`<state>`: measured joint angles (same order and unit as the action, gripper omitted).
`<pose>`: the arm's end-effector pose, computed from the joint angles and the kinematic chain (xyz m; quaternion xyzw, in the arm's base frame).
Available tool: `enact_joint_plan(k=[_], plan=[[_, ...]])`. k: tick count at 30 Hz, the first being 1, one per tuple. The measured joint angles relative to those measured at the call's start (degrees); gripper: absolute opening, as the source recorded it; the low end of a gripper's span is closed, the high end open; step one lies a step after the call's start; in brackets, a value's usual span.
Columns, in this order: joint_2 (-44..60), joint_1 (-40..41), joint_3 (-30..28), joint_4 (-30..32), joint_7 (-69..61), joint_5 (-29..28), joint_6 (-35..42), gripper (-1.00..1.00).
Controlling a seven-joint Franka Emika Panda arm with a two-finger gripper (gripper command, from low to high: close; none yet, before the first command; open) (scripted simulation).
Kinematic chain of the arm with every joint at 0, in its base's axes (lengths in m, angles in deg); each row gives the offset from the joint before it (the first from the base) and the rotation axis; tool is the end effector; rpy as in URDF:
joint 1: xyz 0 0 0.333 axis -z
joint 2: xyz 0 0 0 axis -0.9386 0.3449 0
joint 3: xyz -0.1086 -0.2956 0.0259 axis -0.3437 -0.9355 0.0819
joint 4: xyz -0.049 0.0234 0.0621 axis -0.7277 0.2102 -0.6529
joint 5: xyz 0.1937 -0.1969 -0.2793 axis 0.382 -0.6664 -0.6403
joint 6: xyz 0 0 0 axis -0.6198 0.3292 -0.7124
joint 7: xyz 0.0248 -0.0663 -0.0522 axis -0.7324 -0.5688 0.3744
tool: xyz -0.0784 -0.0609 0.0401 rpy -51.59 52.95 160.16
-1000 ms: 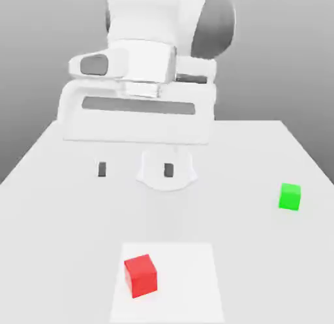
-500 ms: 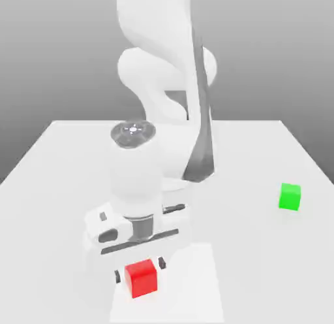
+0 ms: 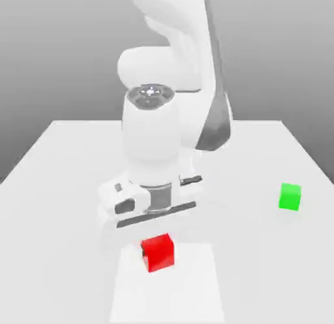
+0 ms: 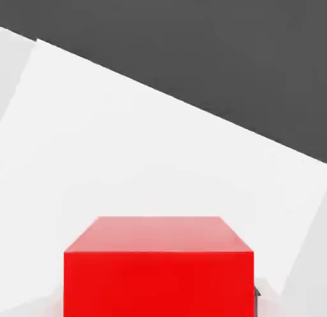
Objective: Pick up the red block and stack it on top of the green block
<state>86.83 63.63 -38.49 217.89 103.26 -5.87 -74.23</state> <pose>0.4100 0.0598 0.2254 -0.9883 0.1516 -0.0016 0.0157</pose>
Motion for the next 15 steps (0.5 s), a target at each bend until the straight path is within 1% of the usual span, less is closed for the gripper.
enact_joint_plan(k=[3,7,15], plan=[[-2.87,-7.46,3.10,1.36,6.08,2.17,1.05,-1.00],[-6.32,-15.13,7.69,3.27,14.74,4.43,2.16,-1.00],[-11.87,-27.23,21.35,7.33,32.30,8.56,3.59,-1.00]])
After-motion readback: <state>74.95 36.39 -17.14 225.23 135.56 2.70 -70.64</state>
